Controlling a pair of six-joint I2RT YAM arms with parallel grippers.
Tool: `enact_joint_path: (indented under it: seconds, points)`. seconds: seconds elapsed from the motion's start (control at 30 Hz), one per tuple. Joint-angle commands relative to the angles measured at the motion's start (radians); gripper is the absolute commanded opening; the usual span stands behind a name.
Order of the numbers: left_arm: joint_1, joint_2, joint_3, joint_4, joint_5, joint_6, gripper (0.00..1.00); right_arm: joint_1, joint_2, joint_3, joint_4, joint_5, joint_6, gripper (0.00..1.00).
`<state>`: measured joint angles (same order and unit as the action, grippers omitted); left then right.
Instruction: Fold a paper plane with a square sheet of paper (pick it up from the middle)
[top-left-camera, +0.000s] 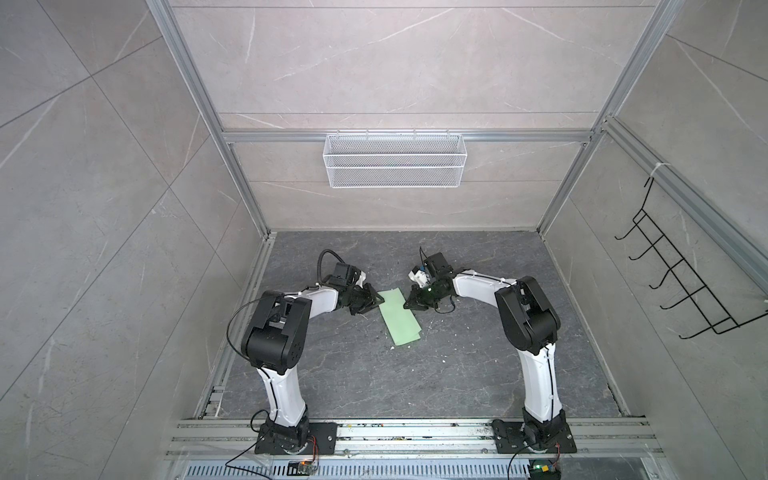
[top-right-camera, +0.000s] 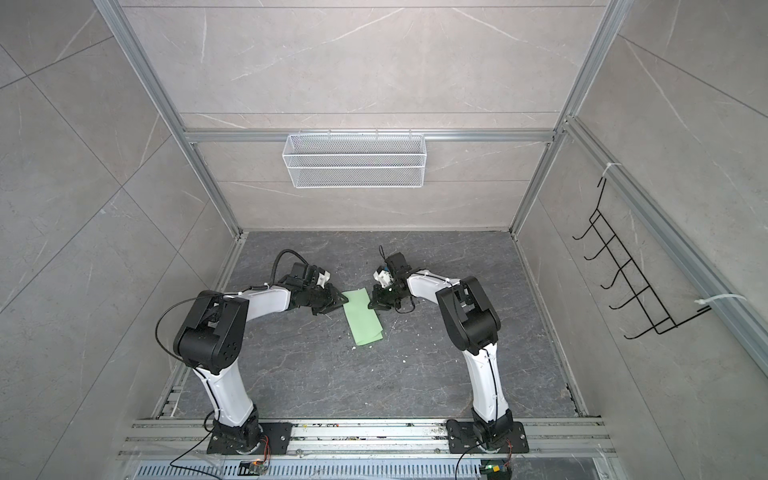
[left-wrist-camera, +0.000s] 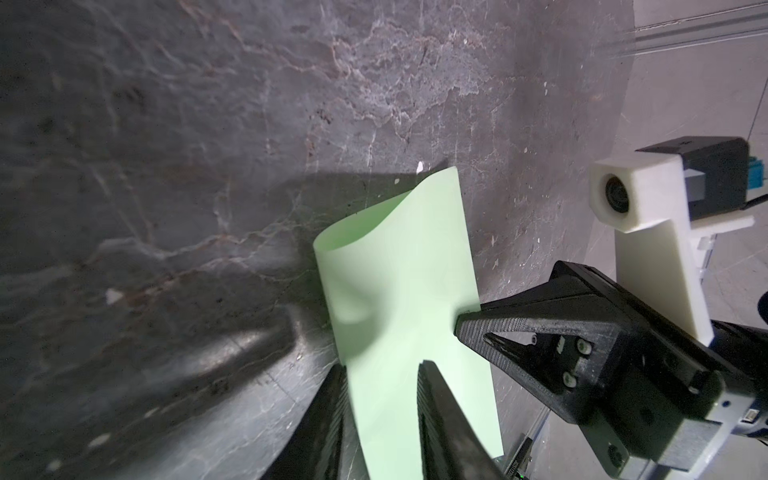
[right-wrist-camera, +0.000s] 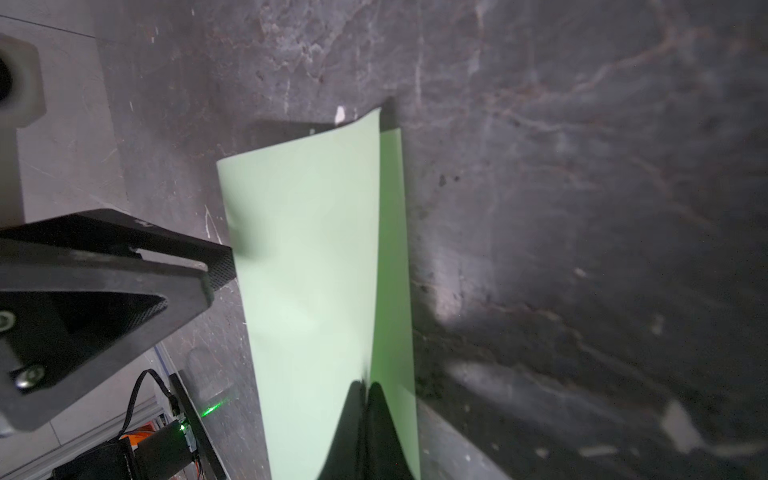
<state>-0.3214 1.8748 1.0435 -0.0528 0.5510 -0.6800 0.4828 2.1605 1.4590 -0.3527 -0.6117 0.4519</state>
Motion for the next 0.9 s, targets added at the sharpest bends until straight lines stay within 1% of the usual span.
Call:
enact_joint_path:
  seconds: [0.0, 0.47, 0.67, 0.87]
  points:
    - [-0.008, 0.012, 0.030, -0.052, -0.010, 0.033, 0.33, -0.003, 0.029, 0.028, -0.056, 0.044, -0.001, 0.04]
    - [-0.037, 0.069, 0.107, -0.128, -0.023, 0.057, 0.34, -0.002, 0.027, 0.007, -0.074, 0.086, 0.009, 0.05]
    - [-0.052, 0.114, 0.174, -0.247, -0.073, 0.092, 0.25, -0.001, 0.027, -0.004, -0.062, 0.083, 0.005, 0.09]
    - [-0.076, 0.154, 0.234, -0.375, -0.130, 0.145, 0.20, -0.001, 0.032, -0.003, -0.061, 0.082, 0.005, 0.14]
